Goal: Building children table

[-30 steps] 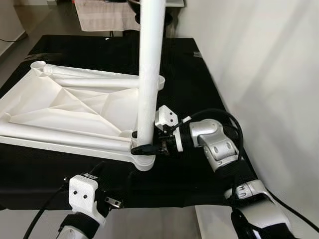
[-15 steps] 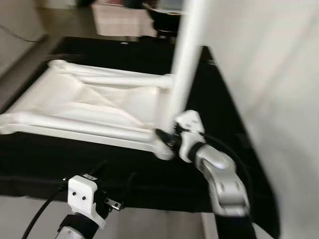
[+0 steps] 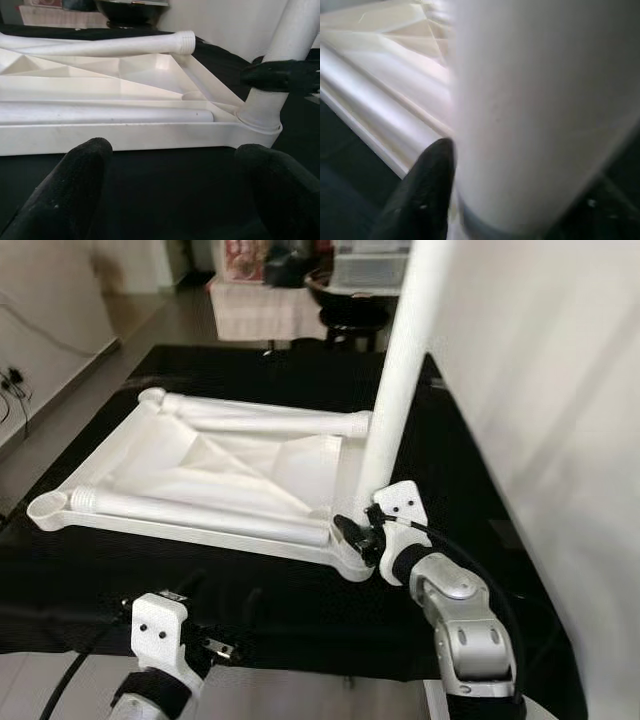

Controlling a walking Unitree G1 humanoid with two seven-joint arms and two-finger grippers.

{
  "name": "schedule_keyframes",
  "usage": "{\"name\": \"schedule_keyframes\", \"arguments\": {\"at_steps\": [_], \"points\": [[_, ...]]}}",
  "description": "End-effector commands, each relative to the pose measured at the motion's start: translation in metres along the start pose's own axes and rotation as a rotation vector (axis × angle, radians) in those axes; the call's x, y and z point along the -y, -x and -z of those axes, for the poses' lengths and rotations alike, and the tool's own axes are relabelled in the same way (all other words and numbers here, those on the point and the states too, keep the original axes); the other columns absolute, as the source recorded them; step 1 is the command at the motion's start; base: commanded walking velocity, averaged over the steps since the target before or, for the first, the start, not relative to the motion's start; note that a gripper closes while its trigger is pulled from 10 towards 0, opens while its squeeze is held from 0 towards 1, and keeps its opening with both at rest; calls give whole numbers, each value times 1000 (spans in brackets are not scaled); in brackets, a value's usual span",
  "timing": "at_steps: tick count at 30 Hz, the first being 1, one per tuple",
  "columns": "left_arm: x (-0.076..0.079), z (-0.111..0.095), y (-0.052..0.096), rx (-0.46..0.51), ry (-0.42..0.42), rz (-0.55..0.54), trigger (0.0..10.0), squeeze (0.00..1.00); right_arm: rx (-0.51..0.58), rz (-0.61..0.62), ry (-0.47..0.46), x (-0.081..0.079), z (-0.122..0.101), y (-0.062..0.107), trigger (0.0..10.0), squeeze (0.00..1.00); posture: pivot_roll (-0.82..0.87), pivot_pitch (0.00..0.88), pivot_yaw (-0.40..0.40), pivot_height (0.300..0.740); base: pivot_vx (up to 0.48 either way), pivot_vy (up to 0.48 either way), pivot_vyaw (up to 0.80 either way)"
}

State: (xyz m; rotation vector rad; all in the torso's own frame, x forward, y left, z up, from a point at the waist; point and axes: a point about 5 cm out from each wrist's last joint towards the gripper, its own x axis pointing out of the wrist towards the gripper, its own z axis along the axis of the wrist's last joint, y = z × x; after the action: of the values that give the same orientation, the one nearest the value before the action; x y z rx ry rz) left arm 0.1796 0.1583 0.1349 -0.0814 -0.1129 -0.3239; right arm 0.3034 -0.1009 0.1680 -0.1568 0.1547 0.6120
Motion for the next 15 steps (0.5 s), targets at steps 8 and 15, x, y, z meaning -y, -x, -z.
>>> {"name": "schedule_keyframes", "arguments": {"at_steps": [8, 15], "points": [[5, 1, 4, -14, -7, 9, 10000, 0, 82, -525, 237, 6, -31, -27, 10000, 0, -4, 118, -60, 740, 0, 0, 0], [12, -2, 8, -14, -2, 7, 10000, 0, 65, -668, 294, 12, -43, -42, 353, 0, 19, 146, -77, 740, 0, 0, 0]]}}
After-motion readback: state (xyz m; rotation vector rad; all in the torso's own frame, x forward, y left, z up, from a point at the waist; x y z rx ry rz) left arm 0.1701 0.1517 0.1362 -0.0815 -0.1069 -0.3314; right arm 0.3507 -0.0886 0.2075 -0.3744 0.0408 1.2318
